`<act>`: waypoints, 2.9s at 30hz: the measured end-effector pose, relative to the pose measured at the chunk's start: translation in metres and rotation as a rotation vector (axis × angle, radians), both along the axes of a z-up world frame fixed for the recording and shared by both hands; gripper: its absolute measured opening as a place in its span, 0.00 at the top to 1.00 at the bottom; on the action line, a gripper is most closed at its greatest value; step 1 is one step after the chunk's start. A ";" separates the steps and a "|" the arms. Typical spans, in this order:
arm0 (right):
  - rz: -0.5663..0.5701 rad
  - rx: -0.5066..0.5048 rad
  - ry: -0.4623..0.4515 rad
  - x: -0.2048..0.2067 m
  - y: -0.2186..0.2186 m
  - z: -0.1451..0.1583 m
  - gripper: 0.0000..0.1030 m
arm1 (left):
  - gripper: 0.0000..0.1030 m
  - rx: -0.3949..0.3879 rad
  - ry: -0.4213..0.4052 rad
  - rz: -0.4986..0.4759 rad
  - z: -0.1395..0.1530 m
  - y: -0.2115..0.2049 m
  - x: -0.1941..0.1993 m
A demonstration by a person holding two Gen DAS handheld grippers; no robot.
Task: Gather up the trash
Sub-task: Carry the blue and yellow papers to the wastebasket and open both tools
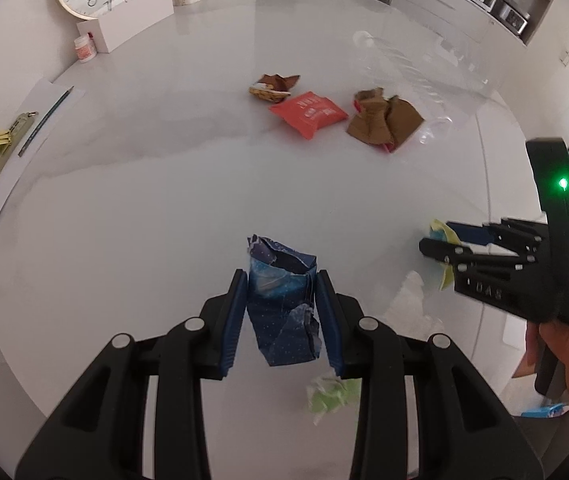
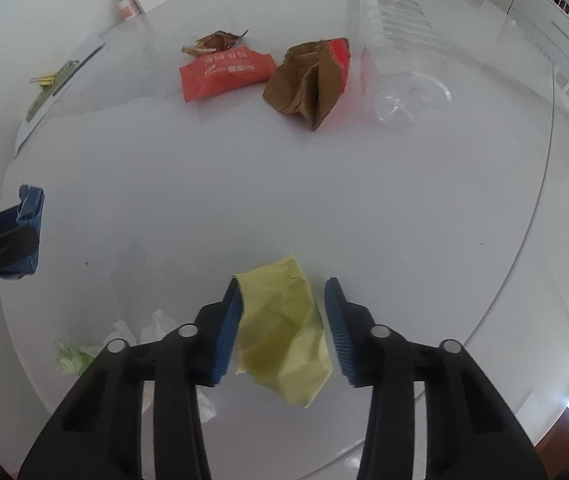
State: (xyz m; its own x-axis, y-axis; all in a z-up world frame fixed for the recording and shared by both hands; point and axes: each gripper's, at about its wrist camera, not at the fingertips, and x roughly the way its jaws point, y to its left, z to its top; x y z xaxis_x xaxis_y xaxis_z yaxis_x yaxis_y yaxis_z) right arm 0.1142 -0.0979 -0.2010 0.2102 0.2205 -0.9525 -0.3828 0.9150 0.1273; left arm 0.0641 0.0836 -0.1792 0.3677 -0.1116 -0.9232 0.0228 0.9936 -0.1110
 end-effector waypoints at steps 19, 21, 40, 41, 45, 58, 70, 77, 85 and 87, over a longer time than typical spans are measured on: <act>-0.074 0.097 -0.054 -0.163 -0.150 0.085 0.62 | 0.67 -0.085 -0.035 -0.299 0.051 -0.165 -0.113; -0.066 0.098 -0.040 -0.187 -0.165 0.085 0.62 | 0.67 -0.097 -0.022 -0.324 0.049 -0.184 -0.129; -0.043 0.093 -0.062 -0.152 -0.157 0.042 0.26 | 0.66 -0.057 -0.023 -0.230 0.051 -0.186 -0.170; -0.055 0.079 -0.050 -0.145 -0.153 0.036 0.23 | 0.66 -0.055 -0.023 -0.229 0.051 -0.184 -0.169; -0.090 0.017 -0.028 -0.129 -0.142 0.019 0.21 | 0.66 -0.052 -0.016 -0.234 0.049 -0.174 -0.159; -0.120 -0.025 0.013 -0.129 -0.139 0.012 0.62 | 0.66 -0.063 0.004 -0.296 0.045 -0.163 -0.133; -0.028 0.083 0.034 -0.243 -0.174 0.075 0.61 | 0.66 -0.085 0.007 -0.340 0.048 -0.194 -0.163; 0.011 0.112 0.078 -0.273 -0.181 0.055 0.45 | 0.66 -0.107 0.037 -0.304 0.039 -0.210 -0.190; -0.017 0.088 0.017 -0.279 -0.205 0.069 0.10 | 0.66 -0.100 0.059 -0.320 0.031 -0.233 -0.220; -0.039 0.086 0.009 -0.278 -0.216 0.071 0.09 | 0.66 -0.099 0.062 -0.330 0.030 -0.238 -0.224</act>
